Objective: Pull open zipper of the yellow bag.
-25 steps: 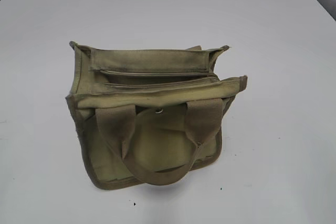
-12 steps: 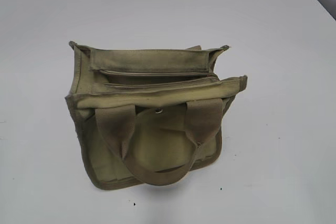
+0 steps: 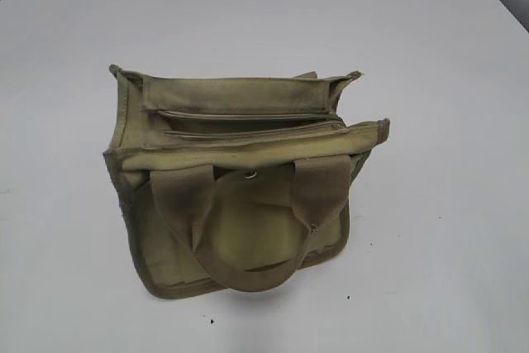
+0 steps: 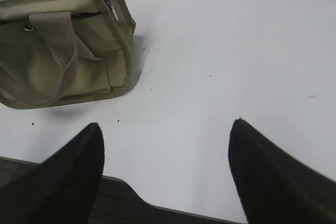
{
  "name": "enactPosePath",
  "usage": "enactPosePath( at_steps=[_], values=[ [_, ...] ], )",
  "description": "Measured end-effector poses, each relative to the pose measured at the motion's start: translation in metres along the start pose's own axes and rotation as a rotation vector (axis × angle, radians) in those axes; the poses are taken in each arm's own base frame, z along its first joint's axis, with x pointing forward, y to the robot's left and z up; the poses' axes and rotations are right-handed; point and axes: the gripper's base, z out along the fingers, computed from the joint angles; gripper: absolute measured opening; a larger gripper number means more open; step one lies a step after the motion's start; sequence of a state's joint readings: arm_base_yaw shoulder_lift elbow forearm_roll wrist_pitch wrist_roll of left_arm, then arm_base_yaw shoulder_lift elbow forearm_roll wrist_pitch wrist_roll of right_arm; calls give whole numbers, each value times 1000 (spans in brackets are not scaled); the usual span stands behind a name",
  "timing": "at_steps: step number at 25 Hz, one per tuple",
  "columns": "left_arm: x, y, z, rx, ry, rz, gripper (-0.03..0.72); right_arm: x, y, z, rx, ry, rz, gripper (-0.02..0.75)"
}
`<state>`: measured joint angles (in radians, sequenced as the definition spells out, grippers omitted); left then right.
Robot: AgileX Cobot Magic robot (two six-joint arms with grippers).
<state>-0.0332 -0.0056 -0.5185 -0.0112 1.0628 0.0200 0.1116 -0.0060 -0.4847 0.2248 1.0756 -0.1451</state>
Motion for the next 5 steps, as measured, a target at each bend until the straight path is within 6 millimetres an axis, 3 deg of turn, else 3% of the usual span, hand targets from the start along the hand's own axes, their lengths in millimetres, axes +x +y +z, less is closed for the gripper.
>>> enactPosePath(
  at_steps=[5],
  values=[
    [0, 0, 0, 0, 0, 0, 242, 0, 0, 0, -2, 0, 1, 571]
  ],
)
